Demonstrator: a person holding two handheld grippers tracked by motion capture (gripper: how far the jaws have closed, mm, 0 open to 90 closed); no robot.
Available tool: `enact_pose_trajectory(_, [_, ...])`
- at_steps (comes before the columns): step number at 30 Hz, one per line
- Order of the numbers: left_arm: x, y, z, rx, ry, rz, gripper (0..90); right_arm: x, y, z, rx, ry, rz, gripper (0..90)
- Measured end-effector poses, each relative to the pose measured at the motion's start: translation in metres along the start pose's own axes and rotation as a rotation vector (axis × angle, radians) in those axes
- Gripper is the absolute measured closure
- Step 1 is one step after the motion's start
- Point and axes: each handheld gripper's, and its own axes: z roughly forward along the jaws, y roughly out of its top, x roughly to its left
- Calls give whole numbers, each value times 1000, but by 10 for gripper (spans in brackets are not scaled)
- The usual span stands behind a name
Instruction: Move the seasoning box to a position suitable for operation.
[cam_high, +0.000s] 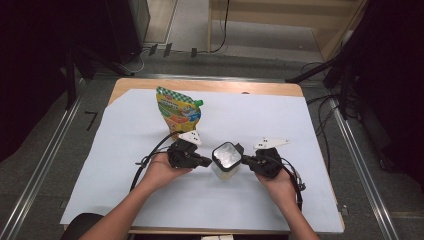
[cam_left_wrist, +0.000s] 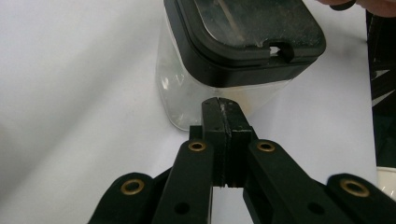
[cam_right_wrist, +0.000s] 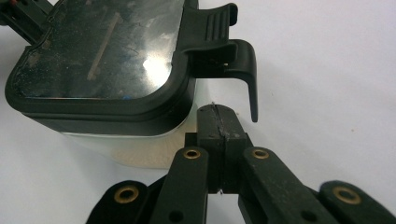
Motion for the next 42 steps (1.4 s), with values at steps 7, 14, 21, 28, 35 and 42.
enact_pose_trajectory(7, [2,-1,-1,0,3,-5,900,2,0,0,9,6,14,900])
enact_pose_trajectory(14, [6,-2,-3,-7,7,-16,900,7,-1,-1,20,21,-15,900])
enact_pose_trajectory(21, [10,-3,-5,-8,8,-21,900,13,-4,-3,27,37,-27,900])
enact_pose_trajectory(28, [14,-3,-6,-11,9,-25,900,18,-6,-4,39,63,-48,900])
enact_pose_trajectory(35, [12,-5,-14,-34,12,14,708,22,-5,-11,34,70,-47,900])
enact_pose_trajectory(42, [6,-6,-23,-68,-49,72,444,22,-2,-26,17,64,-71,900])
